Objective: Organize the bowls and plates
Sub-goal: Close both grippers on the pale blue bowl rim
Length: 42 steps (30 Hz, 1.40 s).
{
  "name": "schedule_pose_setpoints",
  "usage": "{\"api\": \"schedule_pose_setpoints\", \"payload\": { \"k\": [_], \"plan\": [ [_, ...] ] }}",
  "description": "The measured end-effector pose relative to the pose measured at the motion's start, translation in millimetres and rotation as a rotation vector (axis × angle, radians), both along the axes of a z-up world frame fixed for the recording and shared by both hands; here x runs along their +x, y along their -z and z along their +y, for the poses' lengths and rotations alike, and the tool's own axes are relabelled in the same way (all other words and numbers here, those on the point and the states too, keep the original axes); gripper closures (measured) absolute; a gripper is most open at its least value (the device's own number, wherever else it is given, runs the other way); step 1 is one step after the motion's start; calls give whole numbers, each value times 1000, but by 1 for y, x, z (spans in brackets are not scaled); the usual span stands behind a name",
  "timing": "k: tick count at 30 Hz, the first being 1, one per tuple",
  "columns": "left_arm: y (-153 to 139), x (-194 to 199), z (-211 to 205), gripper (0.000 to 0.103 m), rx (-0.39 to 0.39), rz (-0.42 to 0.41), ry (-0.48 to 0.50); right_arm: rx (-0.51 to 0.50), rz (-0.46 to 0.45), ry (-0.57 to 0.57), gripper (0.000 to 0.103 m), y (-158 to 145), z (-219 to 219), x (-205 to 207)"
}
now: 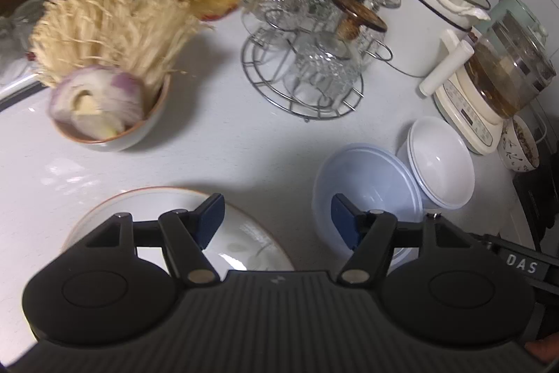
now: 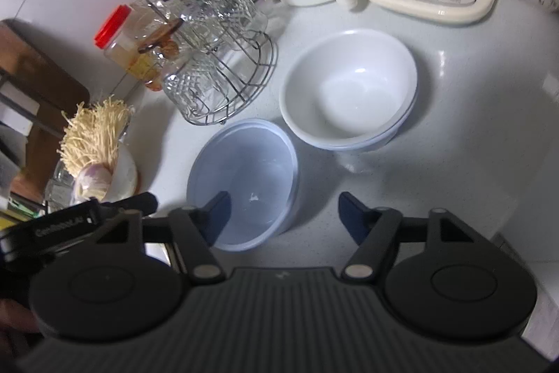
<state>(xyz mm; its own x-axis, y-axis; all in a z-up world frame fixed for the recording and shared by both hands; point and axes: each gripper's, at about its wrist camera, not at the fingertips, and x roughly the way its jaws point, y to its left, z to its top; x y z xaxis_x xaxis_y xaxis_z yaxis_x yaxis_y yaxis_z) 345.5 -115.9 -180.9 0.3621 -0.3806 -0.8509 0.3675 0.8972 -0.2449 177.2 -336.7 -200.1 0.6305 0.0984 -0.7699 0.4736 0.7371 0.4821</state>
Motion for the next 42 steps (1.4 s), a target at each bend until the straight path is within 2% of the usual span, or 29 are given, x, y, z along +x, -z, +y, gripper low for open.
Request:
{"api": "schedule_pose_setpoints", "payload": {
  "k": [2, 4, 6, 7, 10, 17, 19, 23, 26, 33, 42],
  "plan": [
    [5, 4, -6, 31, 0, 9, 9, 12, 13, -4, 49, 5, -1, 5],
    [5, 4, -14, 33, 5, -15, 51, 8, 30, -13, 57, 10, -1, 9],
    [7, 9, -21, 40, 16, 7, 62, 7, 40, -24, 64, 13, 0, 13],
    [7, 11, -21, 40, 10, 13, 58, 8, 40, -27, 66, 14, -1, 15],
    [11, 15, -21, 41, 11, 21, 49, 7, 38, -32, 67, 14, -2, 19],
    [17, 22, -31, 52, 21, 11, 83, -4, 60, -47, 73, 22, -5, 30],
    [19, 25, -36, 56, 25, 9, 100, 3, 67, -46, 75, 25, -6, 33],
    [24, 28, -48, 71, 66, 18, 119, 19, 63, -33, 80, 29, -10, 34],
    [26, 27, -56, 76, 93, 1, 140, 27, 59, -29, 84, 31, -13, 36],
    [37, 26, -66, 94, 115, 30, 162, 38, 27, -37, 88, 33, -15, 36],
    [29, 16, -65, 95, 106, 6, 157, 6, 30, -46, 88, 29, -6, 30]
  ]
}}
